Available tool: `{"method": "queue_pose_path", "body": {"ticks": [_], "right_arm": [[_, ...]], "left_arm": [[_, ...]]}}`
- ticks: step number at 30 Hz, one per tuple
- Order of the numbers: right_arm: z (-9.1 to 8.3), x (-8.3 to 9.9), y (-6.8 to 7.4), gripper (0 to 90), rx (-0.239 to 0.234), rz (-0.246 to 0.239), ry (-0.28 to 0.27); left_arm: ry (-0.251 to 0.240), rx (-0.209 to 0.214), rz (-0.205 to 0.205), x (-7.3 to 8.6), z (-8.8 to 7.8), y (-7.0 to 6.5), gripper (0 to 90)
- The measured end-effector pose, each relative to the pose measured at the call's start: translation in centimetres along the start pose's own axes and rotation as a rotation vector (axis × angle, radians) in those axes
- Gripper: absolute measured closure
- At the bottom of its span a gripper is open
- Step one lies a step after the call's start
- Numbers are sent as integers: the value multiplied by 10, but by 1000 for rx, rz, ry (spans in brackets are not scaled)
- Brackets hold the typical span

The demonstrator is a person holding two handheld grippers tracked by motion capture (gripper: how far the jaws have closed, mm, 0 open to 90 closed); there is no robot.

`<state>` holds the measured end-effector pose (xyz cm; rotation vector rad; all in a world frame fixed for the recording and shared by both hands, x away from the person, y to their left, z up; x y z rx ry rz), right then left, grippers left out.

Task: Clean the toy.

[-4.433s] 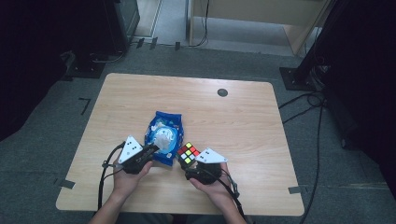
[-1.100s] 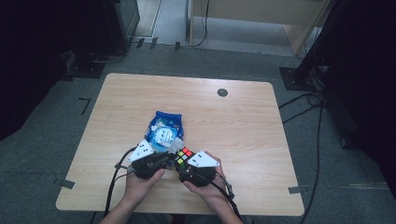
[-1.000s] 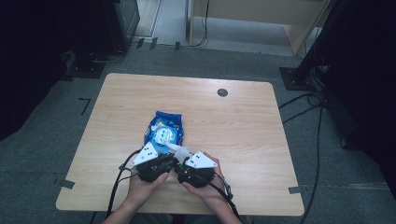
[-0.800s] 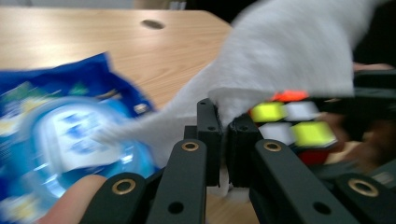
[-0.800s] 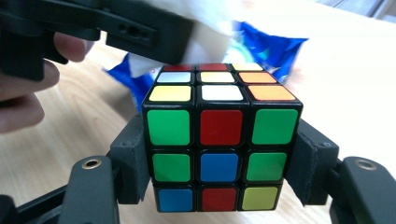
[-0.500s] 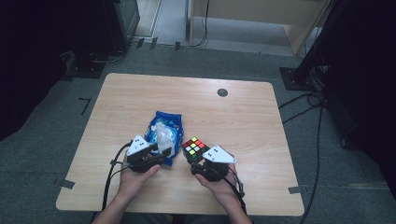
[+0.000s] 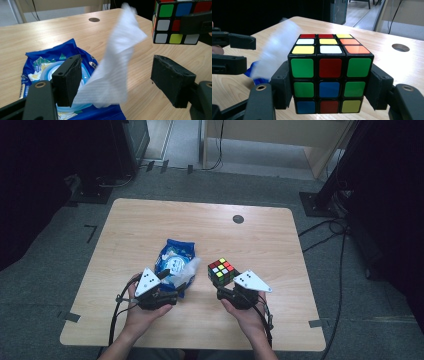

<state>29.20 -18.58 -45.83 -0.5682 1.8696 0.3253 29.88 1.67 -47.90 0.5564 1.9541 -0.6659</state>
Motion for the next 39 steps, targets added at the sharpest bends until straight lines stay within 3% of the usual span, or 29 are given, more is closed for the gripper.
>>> {"method": "queue_pose_path", "body": {"ticks": [8,13,16,24,28,33,39], "right_arm": [[-2,-13,13,346,-29,22,-23],[1,-15,34,346,-72,44,-17],[7,-12,50,346,-99,43,2],[15,-7,68,345,-121,50,34],[18,-5,74,345,-146,66,46],[18,-4,73,344,-162,94,49],[17,-7,70,323,-167,124,31]], "left_arm": [[55,57,72,11,13,-23,217],[80,98,103,20,24,-39,204],[61,122,102,19,25,-46,191],[25,111,107,16,23,-47,195],[-3,122,98,14,20,-45,286],[6,148,79,16,21,-42,336],[17,139,108,20,23,-41,339]]}}
Point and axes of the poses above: each handheld gripper's, and its own axes: z roughly forward along the jaws, x roughly out of its underside, y roughly to its left, the point moved 7 cm from there along z, roughly forward along the jaws, and after that the axes turned 8 degrees about -z, right-handed, at the moved point
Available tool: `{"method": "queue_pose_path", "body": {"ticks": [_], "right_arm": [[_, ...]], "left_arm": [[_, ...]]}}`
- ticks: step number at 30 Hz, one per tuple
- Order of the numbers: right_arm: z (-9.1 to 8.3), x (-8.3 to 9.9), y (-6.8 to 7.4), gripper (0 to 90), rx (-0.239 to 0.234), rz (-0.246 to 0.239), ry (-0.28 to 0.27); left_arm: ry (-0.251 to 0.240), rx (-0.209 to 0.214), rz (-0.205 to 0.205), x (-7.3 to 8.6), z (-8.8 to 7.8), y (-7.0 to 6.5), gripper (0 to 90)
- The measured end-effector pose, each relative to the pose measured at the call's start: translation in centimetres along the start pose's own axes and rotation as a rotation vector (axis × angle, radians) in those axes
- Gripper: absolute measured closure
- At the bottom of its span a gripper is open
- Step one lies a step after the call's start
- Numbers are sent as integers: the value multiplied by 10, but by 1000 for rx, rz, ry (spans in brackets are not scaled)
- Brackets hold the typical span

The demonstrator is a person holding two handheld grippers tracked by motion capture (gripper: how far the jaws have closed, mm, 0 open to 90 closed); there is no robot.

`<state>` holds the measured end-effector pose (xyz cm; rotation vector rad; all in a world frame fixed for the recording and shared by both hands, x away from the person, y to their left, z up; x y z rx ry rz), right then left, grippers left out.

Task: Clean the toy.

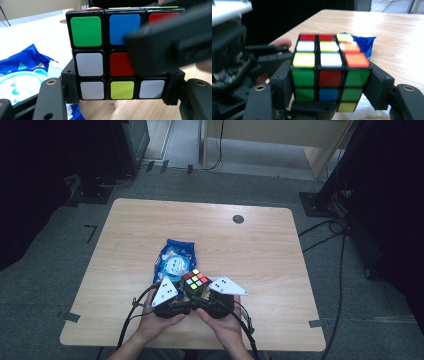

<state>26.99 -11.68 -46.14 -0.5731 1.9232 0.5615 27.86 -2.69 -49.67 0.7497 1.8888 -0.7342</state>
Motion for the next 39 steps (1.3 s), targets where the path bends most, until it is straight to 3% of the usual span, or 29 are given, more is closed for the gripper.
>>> {"method": "queue_pose_path", "body": {"ticks": [6,10,22,24,25,28,29,30,33,35,36,37,38,39], "right_arm": [[-2,0,-3,347,-4,37,0],[-1,1,0,347,33,30,6],[4,4,2,344,-14,27,38],[2,1,2,338,-38,22,15],[-3,-5,2,308,-60,18,-17],[-9,-10,-1,301,-66,16,-47],[-17,-16,-10,302,-50,11,-82],[-17,-16,-10,302,-50,11,-82],[-23,-16,-30,345,9,41,-89],[-18,-8,-41,392,70,30,-56],[-6,6,-49,446,124,14,2],[-6,6,-49,446,124,14,2],[9,23,-52,457,105,58,64],[9,23,-52,457,105,58,64]], "left_arm": [[4,-17,12,3,2,-2,338],[7,-14,-9,2,3,-1,332],[6,-20,-11,5,2,4,338],[-6,-19,-30,3,-1,10,338],[-15,-30,-49,2,-6,19,338],[-26,-48,-63,0,-12,30,338],[-32,-62,-65,-1,-15,36,339],[-37,-77,-64,-2,-19,42,339],[-55,-105,-80,-5,-29,58,339],[-70,-115,-95,-7,-35,65,339],[-78,-121,-97,-8,-39,68,339],[-78,-121,-97,-8,-39,68,339],[-84,-123,-99,-9,-40,69,339],[-84,-123,-99,-9,-40,69,339]]}}
Point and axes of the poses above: each handheld gripper's, and its own axes: z roughly forward along the jaws, x roughly out of its underside, y roughly to its left, the point moved 7 cm from there along z, roughly forward along the jaws, and after that the axes turned 8 degrees about -z, right-handed, at the moved point
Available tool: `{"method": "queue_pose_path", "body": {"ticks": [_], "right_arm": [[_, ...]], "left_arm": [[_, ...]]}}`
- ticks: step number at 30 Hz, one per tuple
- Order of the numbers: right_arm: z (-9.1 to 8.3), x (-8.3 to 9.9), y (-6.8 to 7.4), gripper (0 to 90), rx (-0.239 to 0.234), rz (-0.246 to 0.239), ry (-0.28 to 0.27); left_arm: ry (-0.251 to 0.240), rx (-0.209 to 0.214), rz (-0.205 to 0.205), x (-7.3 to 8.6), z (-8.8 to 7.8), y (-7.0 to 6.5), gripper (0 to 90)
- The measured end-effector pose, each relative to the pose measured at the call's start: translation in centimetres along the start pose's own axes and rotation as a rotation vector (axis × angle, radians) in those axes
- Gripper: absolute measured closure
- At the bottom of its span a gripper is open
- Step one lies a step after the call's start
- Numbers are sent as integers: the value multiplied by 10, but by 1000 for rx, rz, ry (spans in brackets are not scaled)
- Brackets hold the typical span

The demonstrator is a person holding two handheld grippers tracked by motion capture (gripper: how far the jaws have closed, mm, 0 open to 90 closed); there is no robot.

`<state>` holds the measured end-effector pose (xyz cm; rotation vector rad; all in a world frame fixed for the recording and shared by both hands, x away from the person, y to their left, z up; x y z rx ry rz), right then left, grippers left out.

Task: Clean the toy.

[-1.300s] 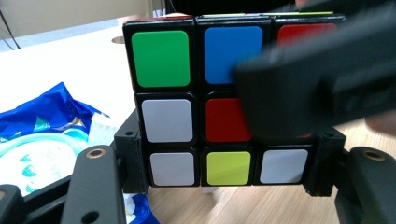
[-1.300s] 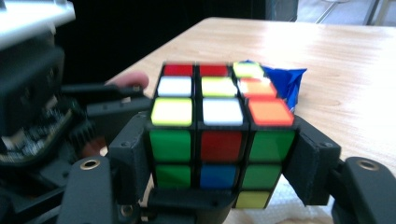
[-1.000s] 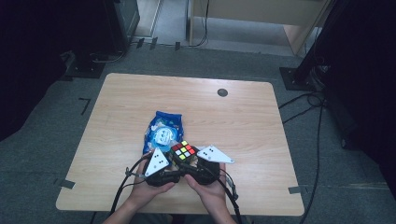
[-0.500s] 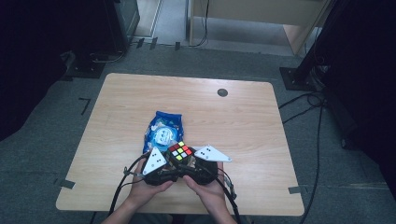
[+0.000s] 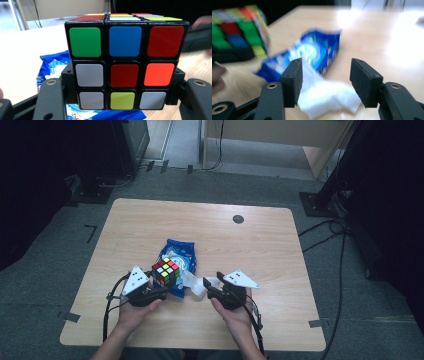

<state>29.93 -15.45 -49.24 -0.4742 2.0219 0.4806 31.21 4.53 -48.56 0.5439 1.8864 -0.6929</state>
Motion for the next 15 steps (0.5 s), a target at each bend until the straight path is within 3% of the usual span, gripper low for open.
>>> {"method": "queue_pose_path", "body": {"ticks": [2,5,7,8,9,11,12,13,14,15], "right_arm": [[23,17,5,454,-36,43,73],[36,25,8,459,-34,25,112],[47,35,6,496,21,-20,172],[49,38,4,521,27,-26,189],[50,45,-5,546,66,-49,235],[50,47,-9,579,76,-52,249],[47,49,-22,659,121,-81,266],[47,49,-22,659,121,-81,266],[40,51,-36,768,168,-109,282],[36,50,-45,783,194,-111,279]], "left_arm": [[4,0,11,1,0,-2,338],[6,2,18,1,1,-3,339],[9,4,22,2,1,-5,339],[9,4,25,2,1,-5,339],[11,9,26,3,1,-6,338],[12,11,26,3,2,-6,339],[12,14,27,4,2,-6,339],[12,18,27,4,2,-7,339],[9,25,29,3,2,-8,339],[9,25,29,3,2,-8,339]]}}
Point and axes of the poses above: each handheld gripper's, and its own axes: z roughly forward along the jaws, x roughly out of its underside, y roughly to its left, the point moved 7 cm from there along z, roughly forward along the jaws, and after that the axes turned 8 degrees about -z, right-handed, at the moved point
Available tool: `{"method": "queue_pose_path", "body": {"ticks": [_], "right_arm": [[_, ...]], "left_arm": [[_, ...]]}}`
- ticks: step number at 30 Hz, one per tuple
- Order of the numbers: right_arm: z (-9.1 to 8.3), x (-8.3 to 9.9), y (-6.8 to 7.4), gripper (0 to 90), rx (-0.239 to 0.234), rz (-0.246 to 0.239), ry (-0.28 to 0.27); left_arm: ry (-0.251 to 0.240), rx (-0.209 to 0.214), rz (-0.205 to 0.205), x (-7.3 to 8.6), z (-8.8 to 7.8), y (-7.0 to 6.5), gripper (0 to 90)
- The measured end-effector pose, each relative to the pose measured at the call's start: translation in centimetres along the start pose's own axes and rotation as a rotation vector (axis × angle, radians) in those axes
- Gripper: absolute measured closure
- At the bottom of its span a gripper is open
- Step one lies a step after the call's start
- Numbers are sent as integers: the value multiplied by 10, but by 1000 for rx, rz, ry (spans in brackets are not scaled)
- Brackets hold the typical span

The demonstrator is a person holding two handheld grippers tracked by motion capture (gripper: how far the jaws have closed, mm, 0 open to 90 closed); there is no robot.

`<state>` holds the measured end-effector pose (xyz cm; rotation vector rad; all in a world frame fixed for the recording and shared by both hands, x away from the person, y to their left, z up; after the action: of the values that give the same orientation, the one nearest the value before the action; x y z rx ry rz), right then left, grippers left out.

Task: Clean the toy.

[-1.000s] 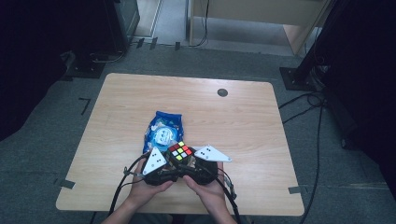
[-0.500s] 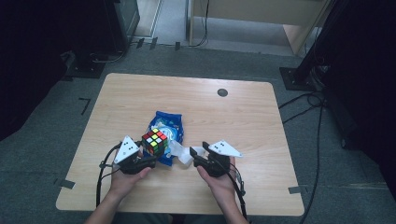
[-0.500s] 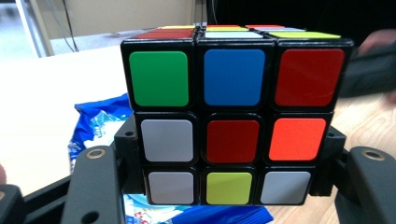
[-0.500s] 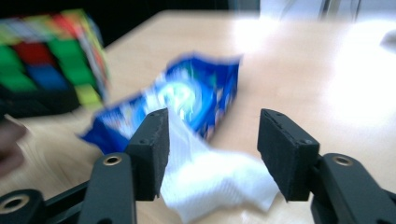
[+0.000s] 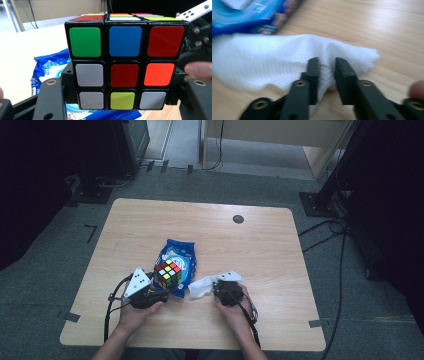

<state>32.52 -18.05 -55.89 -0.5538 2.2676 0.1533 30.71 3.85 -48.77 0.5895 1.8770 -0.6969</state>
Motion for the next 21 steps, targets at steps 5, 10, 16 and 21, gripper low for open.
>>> {"method": "queue_pose_path", "body": {"ticks": [5,10,16,21], "right_arm": [[-15,-1,-26,703,48,69,-60],[-20,-11,-11,502,-36,86,-161],[7,-2,6,451,-38,22,-52],[8,0,6,589,-7,-28,-26]], "left_arm": [[-2,13,1,0,1,-2,339],[13,-4,-5,2,4,-1,338],[24,15,34,4,7,-10,338],[32,27,65,7,10,-17,339]]}}
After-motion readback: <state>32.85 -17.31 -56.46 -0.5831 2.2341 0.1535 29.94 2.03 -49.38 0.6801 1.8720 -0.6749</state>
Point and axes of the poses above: each handheld gripper's, and its own axes: z roughly forward along the jaws, x roughly out of its underside, y roughly to its left, the point moved 7 cm from there along z, roughly forward along the jaws, and after that the axes turned 8 degrees about -z, right-handed, at the moved point
